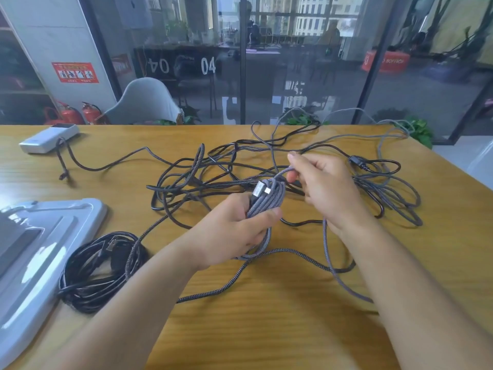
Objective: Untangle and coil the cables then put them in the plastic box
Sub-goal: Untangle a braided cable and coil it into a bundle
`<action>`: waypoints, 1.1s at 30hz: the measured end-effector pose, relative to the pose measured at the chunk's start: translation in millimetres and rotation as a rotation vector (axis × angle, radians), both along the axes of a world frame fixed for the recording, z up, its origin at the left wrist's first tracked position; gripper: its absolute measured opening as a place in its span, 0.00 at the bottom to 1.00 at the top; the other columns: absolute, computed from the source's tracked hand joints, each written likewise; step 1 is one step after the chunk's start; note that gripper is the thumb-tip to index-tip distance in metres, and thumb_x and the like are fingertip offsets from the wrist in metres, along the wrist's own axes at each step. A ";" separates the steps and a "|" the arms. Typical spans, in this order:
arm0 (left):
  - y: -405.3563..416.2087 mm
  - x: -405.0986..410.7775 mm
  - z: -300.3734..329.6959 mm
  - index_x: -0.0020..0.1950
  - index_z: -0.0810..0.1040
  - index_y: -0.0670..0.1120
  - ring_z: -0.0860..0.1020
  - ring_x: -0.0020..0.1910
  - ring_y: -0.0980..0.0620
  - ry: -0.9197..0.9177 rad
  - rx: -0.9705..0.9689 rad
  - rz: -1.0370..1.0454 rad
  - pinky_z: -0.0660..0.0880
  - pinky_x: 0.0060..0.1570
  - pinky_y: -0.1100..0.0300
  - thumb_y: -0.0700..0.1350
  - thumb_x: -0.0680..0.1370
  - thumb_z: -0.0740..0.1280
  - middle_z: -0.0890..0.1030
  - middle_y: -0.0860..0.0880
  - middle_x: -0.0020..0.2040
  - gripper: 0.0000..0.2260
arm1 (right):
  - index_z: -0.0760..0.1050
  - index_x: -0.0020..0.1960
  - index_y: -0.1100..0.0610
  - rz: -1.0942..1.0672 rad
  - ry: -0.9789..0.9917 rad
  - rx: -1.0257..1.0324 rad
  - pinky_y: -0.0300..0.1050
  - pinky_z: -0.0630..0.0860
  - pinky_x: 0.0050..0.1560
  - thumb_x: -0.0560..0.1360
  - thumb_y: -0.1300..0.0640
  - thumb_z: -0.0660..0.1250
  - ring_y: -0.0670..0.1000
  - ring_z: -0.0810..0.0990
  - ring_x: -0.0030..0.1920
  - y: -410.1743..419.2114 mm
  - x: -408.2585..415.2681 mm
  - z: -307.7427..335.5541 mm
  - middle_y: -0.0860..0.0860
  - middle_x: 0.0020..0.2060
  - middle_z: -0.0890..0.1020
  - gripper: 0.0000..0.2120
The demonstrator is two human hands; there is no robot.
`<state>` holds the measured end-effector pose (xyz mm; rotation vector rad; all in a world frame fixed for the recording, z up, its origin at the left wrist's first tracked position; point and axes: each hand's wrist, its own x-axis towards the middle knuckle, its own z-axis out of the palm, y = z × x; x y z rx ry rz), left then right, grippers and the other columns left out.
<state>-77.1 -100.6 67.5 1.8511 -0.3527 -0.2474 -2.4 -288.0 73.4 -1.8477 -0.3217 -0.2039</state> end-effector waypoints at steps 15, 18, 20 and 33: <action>8.2 10.3 -9.5 0.39 0.69 0.41 0.56 0.30 0.47 -0.001 -0.291 0.333 0.54 0.33 0.49 0.50 0.85 0.65 0.63 0.43 0.33 0.19 | 0.71 0.44 0.59 0.469 0.315 0.118 0.45 0.72 0.27 0.88 0.55 0.52 0.50 0.63 0.25 33.0 -41.5 5.0 0.50 0.28 0.65 0.17; 14.3 11.0 -6.2 0.35 0.67 0.45 0.59 0.28 0.50 -0.012 -0.362 0.381 0.55 0.34 0.50 0.46 0.86 0.64 0.64 0.47 0.30 0.19 | 0.72 0.41 0.57 0.576 0.410 0.037 0.45 0.69 0.28 0.88 0.52 0.51 0.50 0.62 0.25 36.0 -46.8 6.6 0.49 0.27 0.65 0.20; 17.6 11.6 -6.2 0.35 0.66 0.42 0.59 0.28 0.49 -0.004 -0.404 0.390 0.55 0.34 0.50 0.45 0.84 0.62 0.63 0.44 0.31 0.18 | 0.72 0.42 0.57 0.636 0.422 -0.007 0.44 0.67 0.27 0.88 0.50 0.51 0.49 0.60 0.25 37.7 -49.2 6.8 0.49 0.27 0.66 0.21; 16.9 9.7 2.1 0.42 0.72 0.43 0.66 0.29 0.51 -0.066 -0.536 0.482 0.65 0.30 0.60 0.55 0.84 0.64 0.70 0.46 0.32 0.18 | 0.72 0.46 0.56 0.775 0.568 -0.135 0.42 0.67 0.25 0.86 0.39 0.51 0.48 0.61 0.26 57.4 -65.7 -0.7 0.47 0.29 0.67 0.24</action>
